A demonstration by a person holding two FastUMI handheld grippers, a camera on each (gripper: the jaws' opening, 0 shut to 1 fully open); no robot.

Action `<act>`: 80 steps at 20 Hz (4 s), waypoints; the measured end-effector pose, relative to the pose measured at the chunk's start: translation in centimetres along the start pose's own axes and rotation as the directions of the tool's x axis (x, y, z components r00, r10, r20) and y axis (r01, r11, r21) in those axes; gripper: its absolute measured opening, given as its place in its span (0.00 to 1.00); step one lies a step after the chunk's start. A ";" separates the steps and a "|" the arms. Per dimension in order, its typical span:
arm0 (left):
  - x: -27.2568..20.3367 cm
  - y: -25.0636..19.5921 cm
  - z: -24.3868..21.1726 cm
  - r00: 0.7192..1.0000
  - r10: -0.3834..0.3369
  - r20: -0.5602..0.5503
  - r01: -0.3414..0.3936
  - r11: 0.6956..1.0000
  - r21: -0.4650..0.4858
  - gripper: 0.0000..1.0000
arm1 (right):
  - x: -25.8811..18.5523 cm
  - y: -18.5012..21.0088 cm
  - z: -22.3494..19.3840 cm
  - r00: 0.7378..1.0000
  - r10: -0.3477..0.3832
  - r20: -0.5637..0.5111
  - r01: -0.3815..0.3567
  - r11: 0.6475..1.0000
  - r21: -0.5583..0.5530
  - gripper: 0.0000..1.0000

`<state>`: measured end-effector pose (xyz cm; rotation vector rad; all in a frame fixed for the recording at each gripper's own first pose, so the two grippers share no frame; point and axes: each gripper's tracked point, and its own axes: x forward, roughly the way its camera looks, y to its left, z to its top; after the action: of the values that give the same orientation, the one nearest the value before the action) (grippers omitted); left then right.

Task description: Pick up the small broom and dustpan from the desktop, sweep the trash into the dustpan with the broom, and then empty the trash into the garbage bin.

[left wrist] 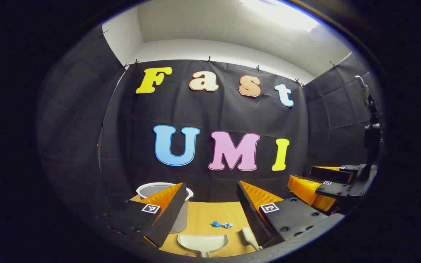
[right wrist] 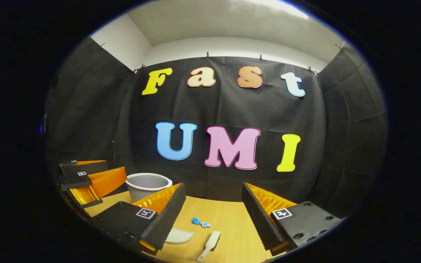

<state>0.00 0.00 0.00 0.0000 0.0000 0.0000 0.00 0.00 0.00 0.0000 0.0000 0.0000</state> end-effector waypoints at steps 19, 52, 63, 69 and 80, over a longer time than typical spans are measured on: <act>0.1 0.4 -0.3 1.000 0.025 0.006 -0.025 0.999 0.041 0.82 | 0.7 1.1 -0.4 0.999 0.042 -0.032 -0.041 0.998 0.050 0.99; 4.3 2.0 -24.8 0.527 0.024 -0.850 -0.015 1.000 0.019 0.85 | 7.7 -4.8 -8.1 0.980 0.005 -0.201 0.006 0.998 0.059 0.99; 2.5 2.2 -36.2 0.052 0.043 -0.998 -0.079 0.996 0.039 0.85 | 4.5 -10.3 -16.5 0.917 -0.009 -0.398 0.004 1.000 -0.013 0.99; 4.2 1.2 -38.1 -0.063 0.030 -0.998 -0.146 0.989 0.039 0.51 | 2.1 -7.6 -20.7 0.828 0.117 -0.549 -0.072 0.992 0.102 1.00; 3.4 2.3 -37.9 -0.012 -0.072 -0.997 -0.066 0.995 -0.071 0.30 | -1.3 0.5 -33.1 0.287 0.238 -0.928 0.081 0.959 0.271 0.99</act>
<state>3.36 2.34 -37.88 -0.1085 1.5838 -0.0047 -1.31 0.46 -33.14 0.2885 1.2805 0.1063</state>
